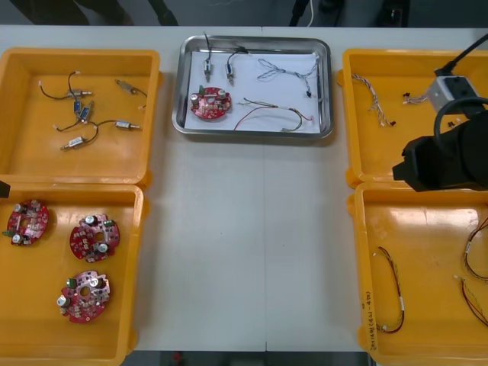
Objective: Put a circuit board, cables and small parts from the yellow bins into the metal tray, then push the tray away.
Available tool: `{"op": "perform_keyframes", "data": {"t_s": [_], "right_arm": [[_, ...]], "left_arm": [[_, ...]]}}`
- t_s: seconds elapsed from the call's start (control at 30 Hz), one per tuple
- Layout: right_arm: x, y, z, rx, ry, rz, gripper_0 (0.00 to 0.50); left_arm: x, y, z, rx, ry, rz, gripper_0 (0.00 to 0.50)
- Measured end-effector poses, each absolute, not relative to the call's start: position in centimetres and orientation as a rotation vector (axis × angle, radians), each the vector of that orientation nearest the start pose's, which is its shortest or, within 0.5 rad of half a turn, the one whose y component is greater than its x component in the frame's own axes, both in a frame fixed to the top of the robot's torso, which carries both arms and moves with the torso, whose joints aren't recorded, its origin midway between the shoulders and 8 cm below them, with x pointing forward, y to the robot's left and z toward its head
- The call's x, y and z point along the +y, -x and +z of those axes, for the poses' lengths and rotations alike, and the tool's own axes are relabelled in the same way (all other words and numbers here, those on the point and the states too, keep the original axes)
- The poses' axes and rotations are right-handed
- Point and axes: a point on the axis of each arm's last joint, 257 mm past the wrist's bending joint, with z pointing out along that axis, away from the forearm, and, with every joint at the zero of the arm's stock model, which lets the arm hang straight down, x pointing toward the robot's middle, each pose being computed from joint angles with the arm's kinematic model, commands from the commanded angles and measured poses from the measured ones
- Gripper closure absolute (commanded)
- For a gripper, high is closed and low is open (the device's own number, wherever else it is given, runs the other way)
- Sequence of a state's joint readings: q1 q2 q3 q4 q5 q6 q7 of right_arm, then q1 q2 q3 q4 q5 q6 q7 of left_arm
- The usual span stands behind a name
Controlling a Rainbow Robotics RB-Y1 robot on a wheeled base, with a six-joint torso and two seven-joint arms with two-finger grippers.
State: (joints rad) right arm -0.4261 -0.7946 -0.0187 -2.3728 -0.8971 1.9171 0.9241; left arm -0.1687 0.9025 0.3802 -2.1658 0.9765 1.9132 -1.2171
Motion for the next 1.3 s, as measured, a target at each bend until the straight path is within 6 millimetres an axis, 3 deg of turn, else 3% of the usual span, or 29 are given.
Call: {"op": "perform_keyframes", "data": {"t_s": [0.3, 0.47, 0.63, 0.87, 1.03, 1.3], "right_arm": [[-30.4, -39.7, -11.4, 2.525, -0.087, 0.030, 0.000], [-34.1, -39.0, -13.1, 2.575, -0.095, -0.032, 0.000], [-36.5, -38.0, -14.7, 2.616, -0.193, -0.037, 0.000], [-37.7, -37.7, -15.4, 2.648, -0.261, 0.007, 0.000], [-38.2, -37.8, -15.0, 2.648, -0.108, -0.036, 0.000], [-38.1, -37.8, -14.9, 2.650, -0.097, -0.035, 0.000]], "left_arm": [[39.6, -36.9, -13.2, 2.669, 0.073, 0.016, 0.000], [39.6, -36.9, -13.2, 2.669, 0.073, 0.016, 0.000], [39.6, -36.9, -13.2, 2.669, 0.073, 0.016, 0.000], [39.6, -36.9, -13.2, 2.669, 0.073, 0.016, 0.000], [39.6, -36.9, -13.2, 2.669, 0.073, 0.016, 0.000], [39.6, -36.9, -13.2, 2.669, 0.073, 0.016, 0.000]]}}
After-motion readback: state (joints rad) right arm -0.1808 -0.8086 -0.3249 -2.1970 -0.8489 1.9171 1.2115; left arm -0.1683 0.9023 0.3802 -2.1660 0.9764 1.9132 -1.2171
